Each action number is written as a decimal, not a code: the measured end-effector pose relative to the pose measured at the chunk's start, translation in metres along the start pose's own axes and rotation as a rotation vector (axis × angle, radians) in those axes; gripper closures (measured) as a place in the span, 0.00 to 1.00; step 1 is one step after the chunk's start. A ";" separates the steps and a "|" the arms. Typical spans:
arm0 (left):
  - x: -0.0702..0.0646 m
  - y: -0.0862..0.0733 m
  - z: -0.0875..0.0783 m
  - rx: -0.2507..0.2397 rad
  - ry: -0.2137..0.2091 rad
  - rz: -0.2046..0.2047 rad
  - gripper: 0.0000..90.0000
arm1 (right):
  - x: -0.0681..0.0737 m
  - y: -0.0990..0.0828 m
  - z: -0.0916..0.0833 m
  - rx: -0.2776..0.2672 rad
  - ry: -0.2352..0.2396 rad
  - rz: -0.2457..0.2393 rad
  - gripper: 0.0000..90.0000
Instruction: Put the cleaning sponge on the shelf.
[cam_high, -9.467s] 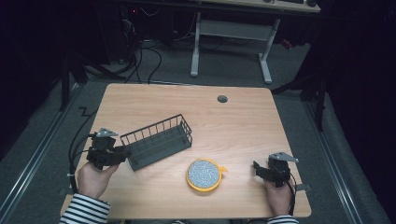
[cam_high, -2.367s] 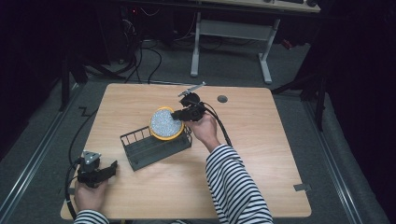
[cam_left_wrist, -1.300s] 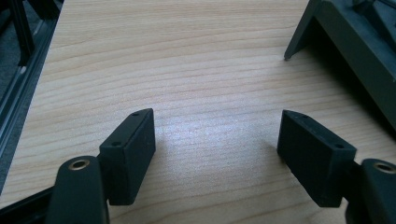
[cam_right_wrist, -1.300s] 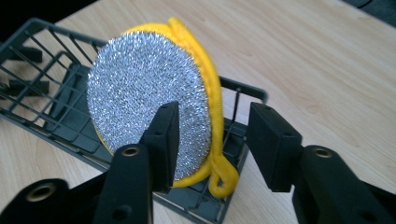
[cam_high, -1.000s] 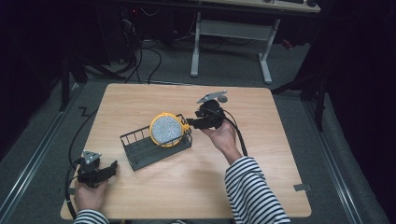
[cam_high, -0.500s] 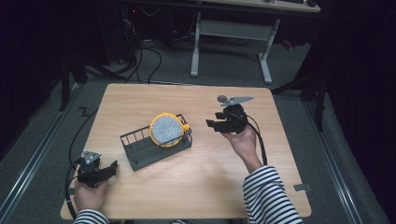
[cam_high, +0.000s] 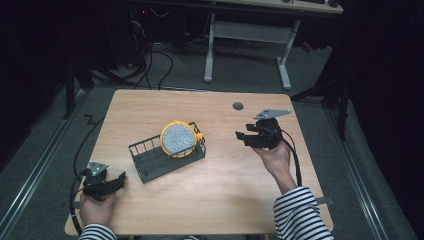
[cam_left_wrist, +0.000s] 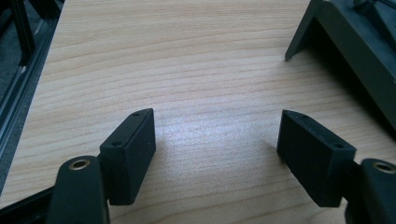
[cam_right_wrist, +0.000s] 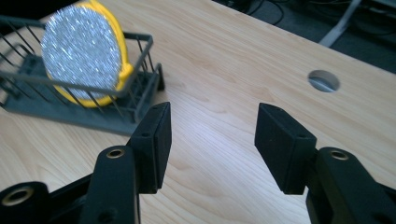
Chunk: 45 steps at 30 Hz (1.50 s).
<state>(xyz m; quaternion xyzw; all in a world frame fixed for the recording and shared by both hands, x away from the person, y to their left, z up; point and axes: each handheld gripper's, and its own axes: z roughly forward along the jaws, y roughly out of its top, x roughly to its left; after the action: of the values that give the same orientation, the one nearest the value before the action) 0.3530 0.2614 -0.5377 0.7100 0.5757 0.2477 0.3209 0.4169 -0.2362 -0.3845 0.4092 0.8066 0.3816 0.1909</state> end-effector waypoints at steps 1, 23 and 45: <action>0.000 0.000 0.000 0.000 0.000 0.000 0.32 | 0.001 -0.001 -0.002 0.008 -0.010 -0.007 0.51; 0.000 0.000 0.000 0.000 0.000 0.000 0.32 | -0.019 -0.061 -0.038 -0.009 -0.058 0.072 0.59; 0.000 0.000 0.000 0.000 0.000 0.001 0.32 | -0.029 -0.133 -0.032 -0.016 -0.092 0.205 0.49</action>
<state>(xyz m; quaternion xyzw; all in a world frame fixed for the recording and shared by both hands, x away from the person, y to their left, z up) 0.3530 0.2616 -0.5376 0.7103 0.5755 0.2476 0.3208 0.3462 -0.3242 -0.4669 0.5052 0.7476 0.3865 0.1909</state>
